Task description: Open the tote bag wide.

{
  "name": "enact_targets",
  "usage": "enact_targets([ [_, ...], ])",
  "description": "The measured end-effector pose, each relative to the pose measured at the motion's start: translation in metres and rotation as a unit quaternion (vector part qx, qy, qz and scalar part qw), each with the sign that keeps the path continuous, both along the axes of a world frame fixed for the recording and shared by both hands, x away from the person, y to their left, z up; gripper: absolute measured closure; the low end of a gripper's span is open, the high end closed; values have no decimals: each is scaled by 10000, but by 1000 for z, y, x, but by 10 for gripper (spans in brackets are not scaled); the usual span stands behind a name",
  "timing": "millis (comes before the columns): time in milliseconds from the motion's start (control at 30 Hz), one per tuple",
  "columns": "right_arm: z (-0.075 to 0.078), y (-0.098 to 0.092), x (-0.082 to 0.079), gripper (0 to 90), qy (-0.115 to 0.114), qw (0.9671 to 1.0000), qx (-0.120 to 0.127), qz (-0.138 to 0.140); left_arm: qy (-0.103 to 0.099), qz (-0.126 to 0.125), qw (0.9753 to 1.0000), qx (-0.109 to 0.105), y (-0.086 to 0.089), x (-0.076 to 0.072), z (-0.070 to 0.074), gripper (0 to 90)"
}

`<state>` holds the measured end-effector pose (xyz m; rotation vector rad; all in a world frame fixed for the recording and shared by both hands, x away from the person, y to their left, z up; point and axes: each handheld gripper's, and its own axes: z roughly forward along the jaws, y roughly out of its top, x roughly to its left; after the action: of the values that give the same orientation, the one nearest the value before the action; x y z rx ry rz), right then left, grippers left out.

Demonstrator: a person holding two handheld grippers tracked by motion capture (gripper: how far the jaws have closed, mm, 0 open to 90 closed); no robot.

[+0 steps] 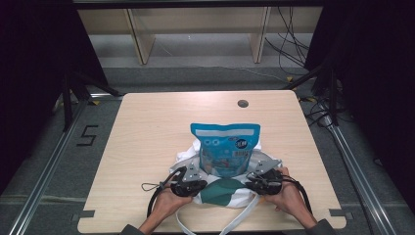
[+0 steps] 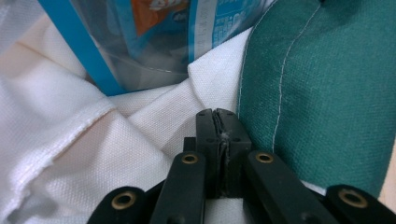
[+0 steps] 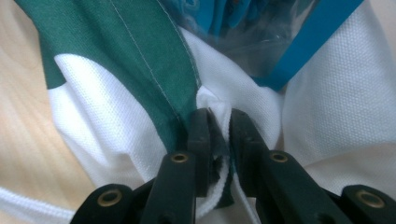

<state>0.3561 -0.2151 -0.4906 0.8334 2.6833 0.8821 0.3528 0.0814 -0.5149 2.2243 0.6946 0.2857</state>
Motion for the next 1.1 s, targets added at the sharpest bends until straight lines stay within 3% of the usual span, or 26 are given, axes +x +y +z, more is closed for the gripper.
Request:
enact_targets([
  [100,-2,0,0,808,-97,9999,58,-48,-93,-10,9998,201,-1,2,2,868],
  [133,0,1,0,807,-77,9999,-53,-80,-79,0,9997,214,-2,4,3,867],
  [200,-2,3,3,807,-178,9997,55,-130,-197,94,9989,419,1,9,4,859],
  [367,-3,10,10,800,-200,9993,96,-308,-169,261,9988,382,7,26,5,863],
  [467,-1,10,9,777,-235,9992,103,-299,-213,205,9989,370,9,25,8,845],
  [533,4,7,8,693,-279,9989,230,-290,-228,222,9993,184,9,21,13,800],
  [567,15,2,8,632,-266,9970,666,-301,-266,216,9993,156,10,18,18,759],
  [600,15,2,8,632,-266,9970,666,-301,-327,226,9992,90,12,16,23,759],
  [633,25,-2,6,633,-189,9959,839,-263,-369,218,9990,-102,14,15,29,739],
  [667,33,-7,7,632,-416,9942,972,-215,-353,239,9987,-292,18,15,36,728],
  [733,53,-15,6,634,-586,9896,1274,-332,-388,455,9958,-692,28,18,50,707],
  [800,70,-24,8,633,-822,9845,1489,-418,-536,713,9927,-808,38,24,62,686],
  [833,83,-33,11,623,-1055,9813,1484,-624,-672,952,9896,-841,47,32,69,660],
  [867,83,-33,11,623,-1055,9813,1484,-624,-672,952,9896,-841,47,32,69,647],
  [900,91,-42,19,621,-1373,9790,1307,-746,-763,980,9895,-738,51,37,72,629],
  [933,91,-42,19,621,-1373,9790,1307,-746,-793,1067,9884,-728,51,41,73,629],
  [967,92,-47,27,618,-1441,9775,1178,-988,-805,915,9921,-305,50,52,71,578],
  [1000,92,-47,27,618,-1441,9775,1178,-988,-805,915,9921,-305,50,52,71,554],
  [1033,88,-52,38,621,-1197,9834,979,-950,-705,956,9925,-290,47,63,65,544],
  [1067,88,-52,38,621,-1197,9834,979,-950,-705,956,9925,-290,47,63,65,554],
  [1100,84,-52,42,637,-1118,9842,976,-967,-596,869,9942,-219,46,68,62,554],
])
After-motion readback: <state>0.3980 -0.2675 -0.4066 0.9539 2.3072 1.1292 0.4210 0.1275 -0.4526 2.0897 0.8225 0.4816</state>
